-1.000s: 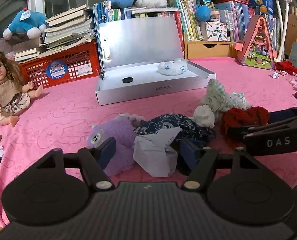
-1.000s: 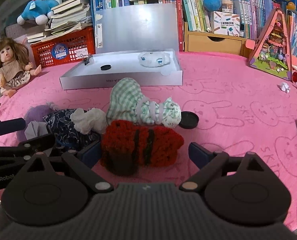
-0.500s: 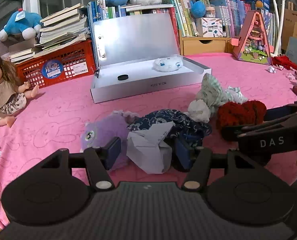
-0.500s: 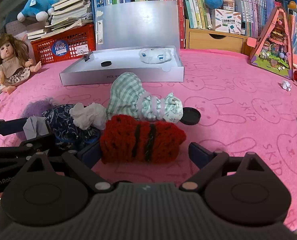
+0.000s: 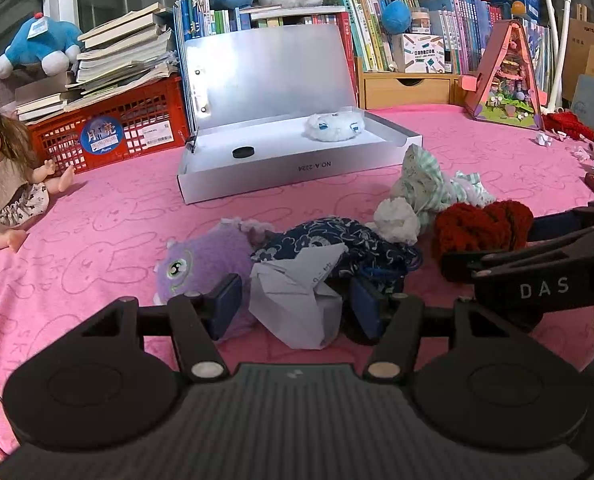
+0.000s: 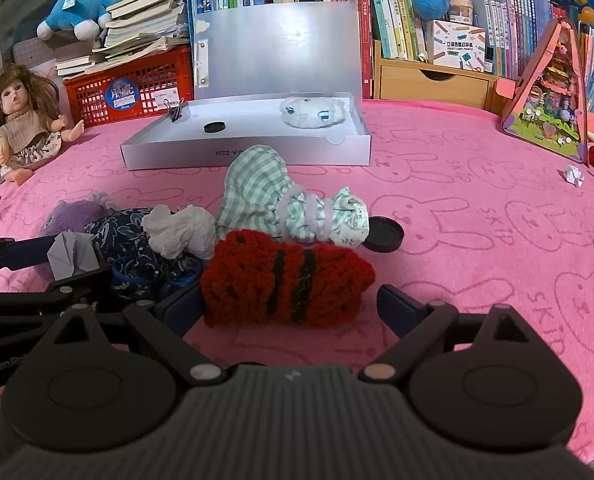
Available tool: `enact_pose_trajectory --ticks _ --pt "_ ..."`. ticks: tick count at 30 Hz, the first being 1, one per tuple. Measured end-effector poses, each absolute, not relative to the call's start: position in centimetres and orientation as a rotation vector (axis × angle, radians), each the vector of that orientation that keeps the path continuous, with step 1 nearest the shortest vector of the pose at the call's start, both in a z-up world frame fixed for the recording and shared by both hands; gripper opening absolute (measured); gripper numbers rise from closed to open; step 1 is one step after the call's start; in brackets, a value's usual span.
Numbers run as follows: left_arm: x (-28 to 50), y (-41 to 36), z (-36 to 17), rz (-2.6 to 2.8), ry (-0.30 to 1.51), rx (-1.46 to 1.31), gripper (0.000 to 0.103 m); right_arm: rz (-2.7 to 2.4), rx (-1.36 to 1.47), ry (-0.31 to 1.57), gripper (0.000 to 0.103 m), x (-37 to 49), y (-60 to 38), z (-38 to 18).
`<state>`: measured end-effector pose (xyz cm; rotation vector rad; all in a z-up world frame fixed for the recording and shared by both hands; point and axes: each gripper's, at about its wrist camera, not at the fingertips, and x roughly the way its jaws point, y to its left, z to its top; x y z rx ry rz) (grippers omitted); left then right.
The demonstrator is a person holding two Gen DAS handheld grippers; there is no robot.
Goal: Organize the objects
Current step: 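Grasp white paper origami with left gripper while right grasps red knitted plush, then lift and carry paper origami toward box while right carries red knitted plush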
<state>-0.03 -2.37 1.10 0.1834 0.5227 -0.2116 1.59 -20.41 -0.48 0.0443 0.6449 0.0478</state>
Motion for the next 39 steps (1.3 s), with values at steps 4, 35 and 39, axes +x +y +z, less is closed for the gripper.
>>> enact_pose_trajectory --ticks 4,35,39 --pt "0.0 -2.4 1.1 -0.213 0.523 0.184 0.066 0.059 0.039 0.637 0.096 1.4 -20.3 -0.3" --pt "-1.1 -1.7 2.7 -0.184 0.463 0.129 0.053 0.059 0.062 0.575 0.063 0.6 -21.0 1.0" --pt "-1.2 -1.6 3.2 -0.187 0.457 0.12 0.052 0.057 0.069 0.559 0.058 0.4 -21.3 1.6"
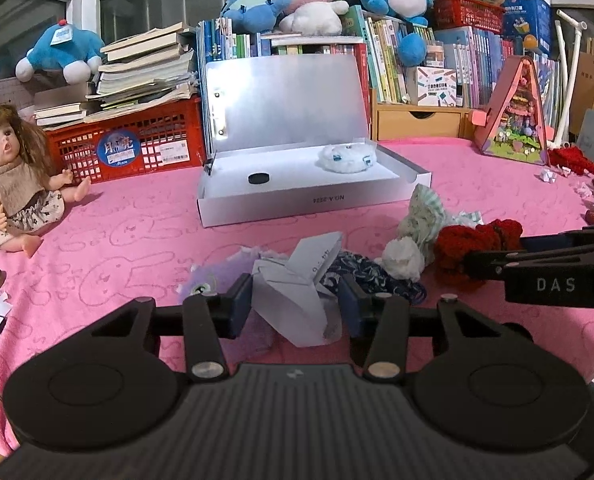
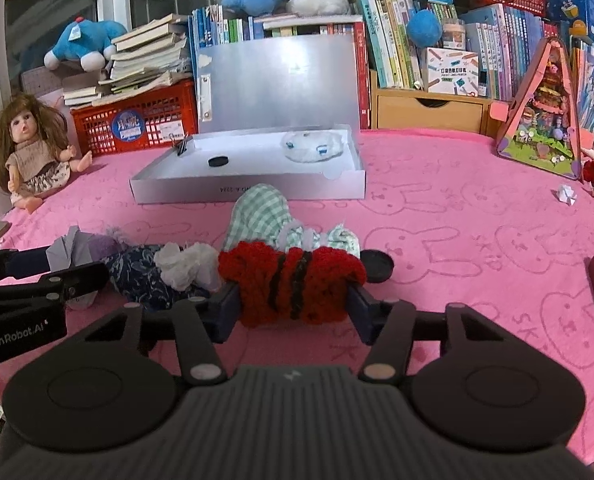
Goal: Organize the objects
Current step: 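Lift and carry paper origami toward box while right carries red knitted plush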
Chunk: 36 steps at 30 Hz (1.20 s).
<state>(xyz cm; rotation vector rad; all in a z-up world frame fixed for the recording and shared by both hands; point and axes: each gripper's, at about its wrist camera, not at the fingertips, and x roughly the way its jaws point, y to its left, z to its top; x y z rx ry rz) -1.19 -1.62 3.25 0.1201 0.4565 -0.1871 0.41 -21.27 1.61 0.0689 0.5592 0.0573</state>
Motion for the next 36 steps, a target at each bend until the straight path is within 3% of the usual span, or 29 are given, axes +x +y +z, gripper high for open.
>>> enact_pose_trajectory --ticks 11,36 --pt "-0.6 -1.0 4.1 -0.176 0.455 0.094 0.052 0.045 0.088 0.54 0.053 -0.1 -21.9 2.2" --pt "0.9 -0.8 5.1 -0.179 0.451 0.073 0.052 0.027 0.103 0.484 0.052 -0.3 -22.8 4.1"
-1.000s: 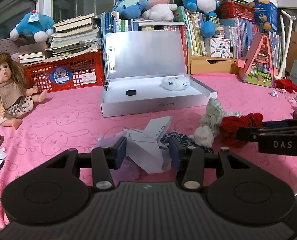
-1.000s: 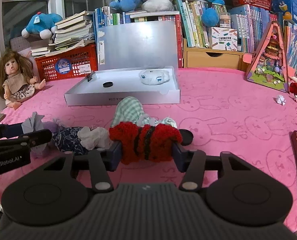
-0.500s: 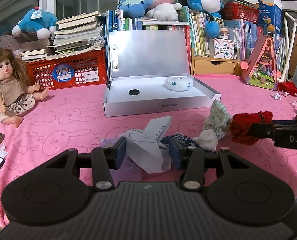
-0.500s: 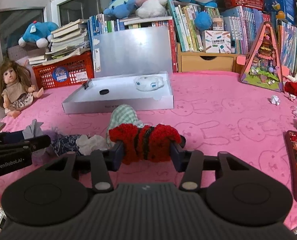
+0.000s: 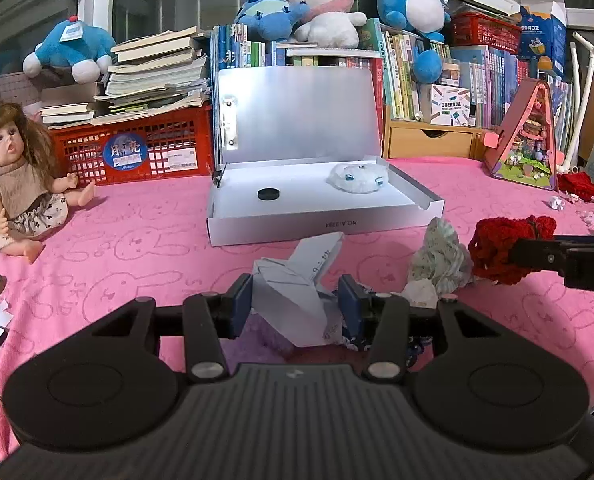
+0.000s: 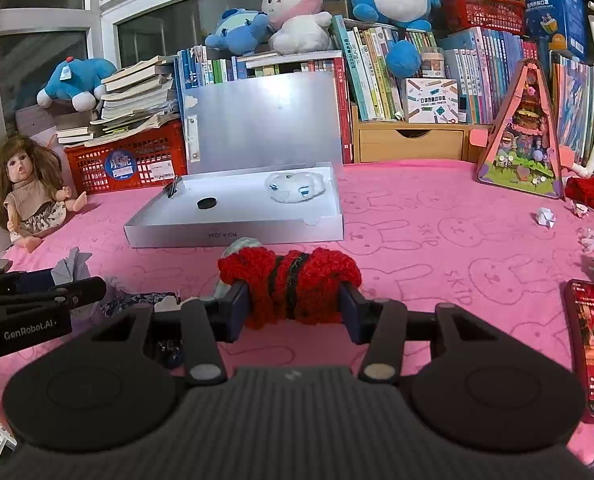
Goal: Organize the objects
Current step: 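Lift and carry paper origami toward box while right carries red knitted plush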
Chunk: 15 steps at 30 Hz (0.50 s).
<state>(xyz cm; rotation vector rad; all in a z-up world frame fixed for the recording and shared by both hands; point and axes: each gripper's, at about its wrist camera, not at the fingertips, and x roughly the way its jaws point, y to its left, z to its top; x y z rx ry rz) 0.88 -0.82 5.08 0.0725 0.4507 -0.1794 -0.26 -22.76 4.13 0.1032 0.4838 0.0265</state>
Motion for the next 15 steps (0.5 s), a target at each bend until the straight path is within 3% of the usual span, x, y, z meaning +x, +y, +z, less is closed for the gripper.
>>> enact_pose_trajectory --ticks 15 --pt "1.9 -0.86 5.5 -0.188 0.458 0.066 0.052 0.028 0.11 0.477 0.052 0.43 -22.64 4.57"
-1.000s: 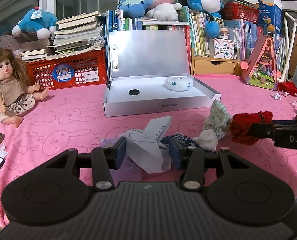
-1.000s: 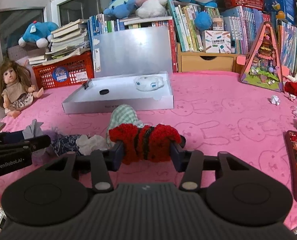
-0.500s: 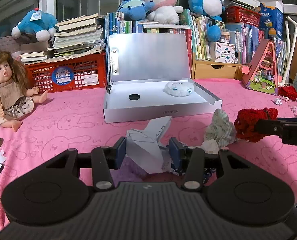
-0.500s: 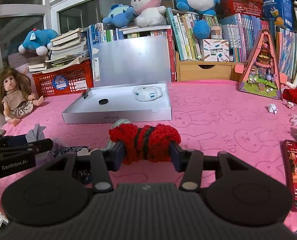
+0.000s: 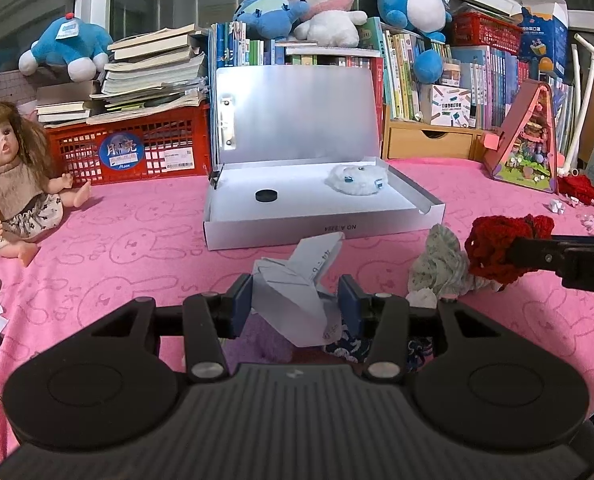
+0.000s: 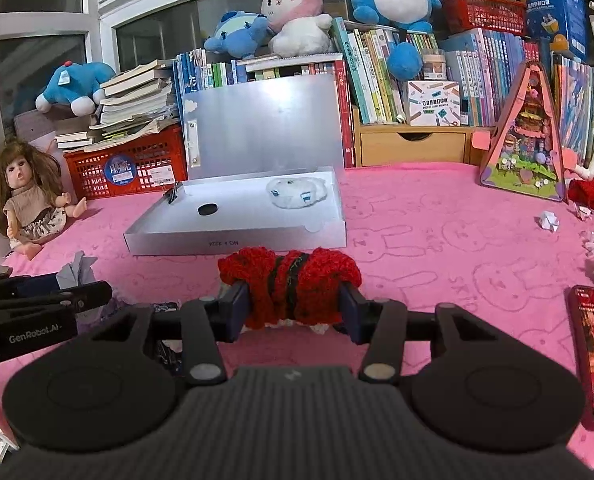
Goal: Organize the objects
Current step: 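Lift and carry paper origami toward box while right carries red knitted plush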
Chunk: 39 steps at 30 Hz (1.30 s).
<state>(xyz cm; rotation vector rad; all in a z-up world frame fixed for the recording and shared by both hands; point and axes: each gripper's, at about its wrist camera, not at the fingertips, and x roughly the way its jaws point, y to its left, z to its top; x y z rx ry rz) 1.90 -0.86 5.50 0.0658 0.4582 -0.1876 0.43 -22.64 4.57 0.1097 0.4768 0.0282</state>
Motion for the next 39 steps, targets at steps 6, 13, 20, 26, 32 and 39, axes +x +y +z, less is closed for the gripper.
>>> enact_pose_trajectory --ticks 6,13,20,26,32,39 --pt "2.4 -0.9 5.9 -0.195 0.457 0.064 0.052 0.038 0.118 0.475 0.052 1.1 -22.7 5.0" --pt "3.6 -0.8 6.7 -0.188 0.456 0.059 0.052 0.046 0.112 0.463 0.052 2.4 -22.6 5.9" --pt "5.0 -0.6 7.4 -0.189 0.465 0.042 0.052 0.049 0.113 0.455 0.052 3.8 -22.7 6.5" --pt "6.7 -0.9 7.9 -0.2 0.478 0.038 0.052 0.056 0.116 0.456 0.052 5.1 -22.9 7.1" --pt "8.8 -1.2 8.5 -0.202 0.478 0.042 0.052 0.065 0.115 0.463 0.052 6.9 -23.3 7.7" --pt "11.6 -1.2 9.8 -0.203 0.471 0.028 0.052 0.068 0.137 0.484 0.052 9.6 -24.4 8.4"
